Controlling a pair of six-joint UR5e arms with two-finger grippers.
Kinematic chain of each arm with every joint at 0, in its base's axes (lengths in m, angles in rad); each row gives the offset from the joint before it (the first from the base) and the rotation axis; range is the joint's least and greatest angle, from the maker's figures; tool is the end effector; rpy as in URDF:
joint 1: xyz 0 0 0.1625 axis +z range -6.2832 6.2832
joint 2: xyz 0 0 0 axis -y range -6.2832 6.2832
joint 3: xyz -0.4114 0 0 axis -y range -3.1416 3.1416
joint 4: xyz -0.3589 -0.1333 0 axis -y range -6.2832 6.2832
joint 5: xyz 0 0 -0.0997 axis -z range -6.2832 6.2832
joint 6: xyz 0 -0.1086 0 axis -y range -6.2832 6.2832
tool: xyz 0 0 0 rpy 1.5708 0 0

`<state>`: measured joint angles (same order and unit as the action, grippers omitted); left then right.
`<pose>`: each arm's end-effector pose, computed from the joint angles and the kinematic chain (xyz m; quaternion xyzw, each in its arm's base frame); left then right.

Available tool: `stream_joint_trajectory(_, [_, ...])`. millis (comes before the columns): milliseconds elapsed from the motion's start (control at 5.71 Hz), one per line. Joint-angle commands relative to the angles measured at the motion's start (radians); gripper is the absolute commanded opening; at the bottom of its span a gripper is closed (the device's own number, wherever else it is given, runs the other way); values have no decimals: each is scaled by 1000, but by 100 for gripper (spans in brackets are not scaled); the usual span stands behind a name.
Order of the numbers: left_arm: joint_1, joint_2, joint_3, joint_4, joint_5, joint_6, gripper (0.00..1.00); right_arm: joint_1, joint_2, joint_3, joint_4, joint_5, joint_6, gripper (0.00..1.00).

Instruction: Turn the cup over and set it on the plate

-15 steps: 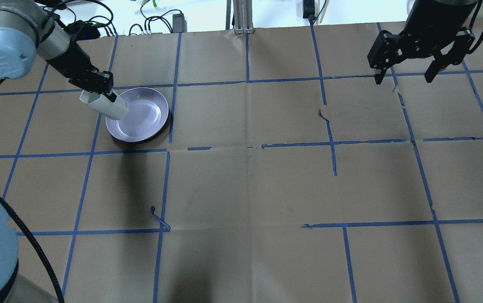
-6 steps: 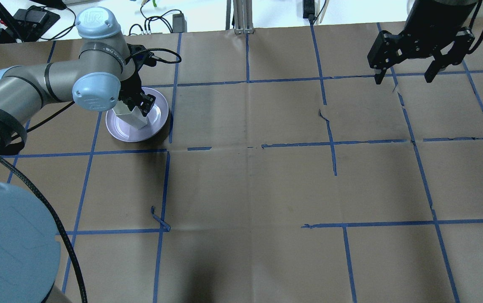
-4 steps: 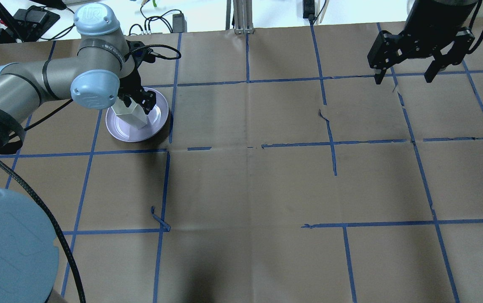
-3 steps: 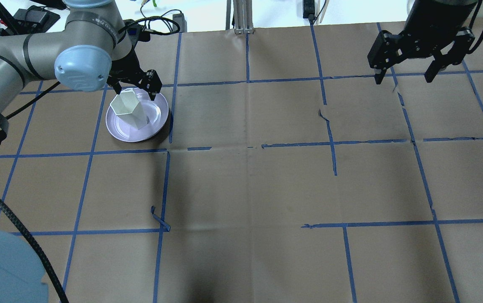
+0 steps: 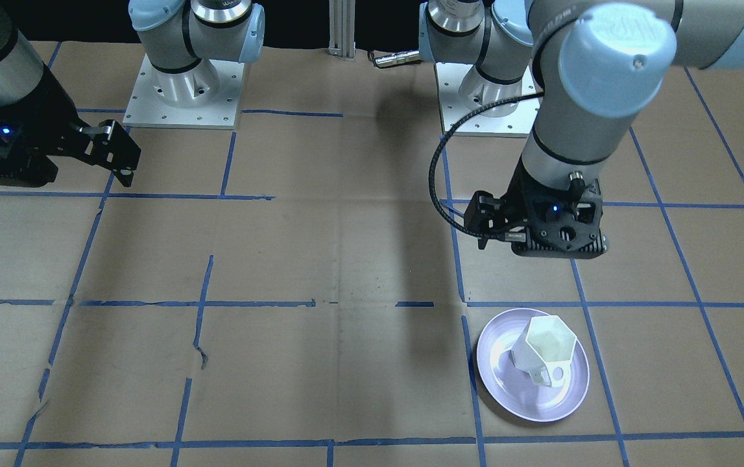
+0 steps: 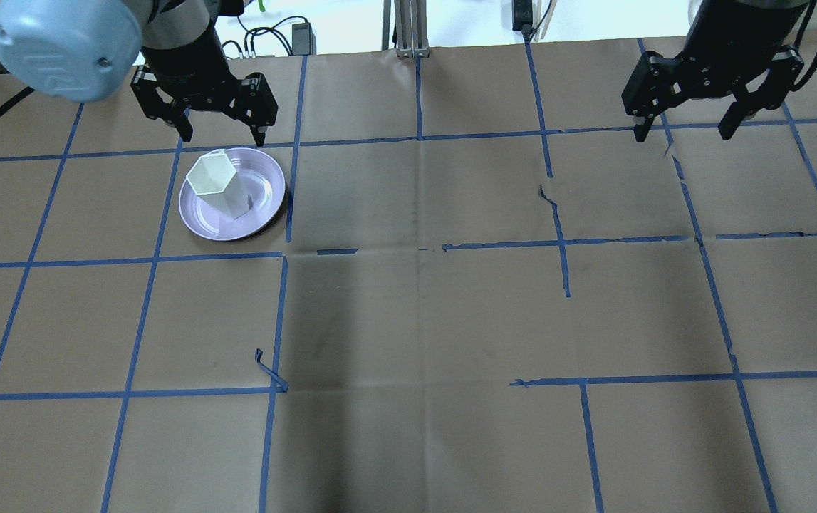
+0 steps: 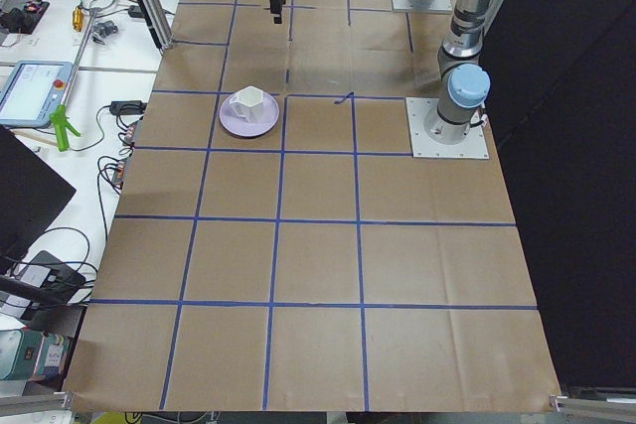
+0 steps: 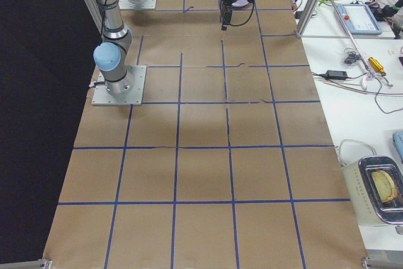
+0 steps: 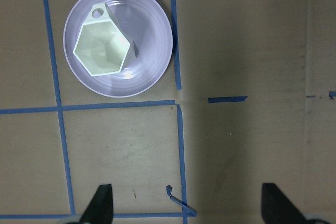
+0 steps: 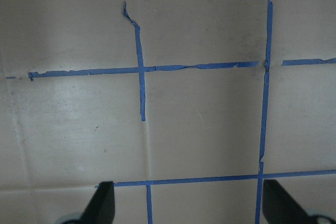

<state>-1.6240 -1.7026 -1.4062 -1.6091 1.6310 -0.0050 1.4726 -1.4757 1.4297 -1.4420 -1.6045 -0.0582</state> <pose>-0.1538 -0.5044 0.4731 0.0242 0.9993 0.0019 0.0302 0.0812 -0.4983 0.4721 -0.0193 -0.9988 -0.0426 0.0136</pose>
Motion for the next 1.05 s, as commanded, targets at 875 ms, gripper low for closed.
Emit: stream_joint_trajectory(875, [44, 30, -14, -18, -71, -1, 98, 0, 0, 0, 0, 0, 0, 100])
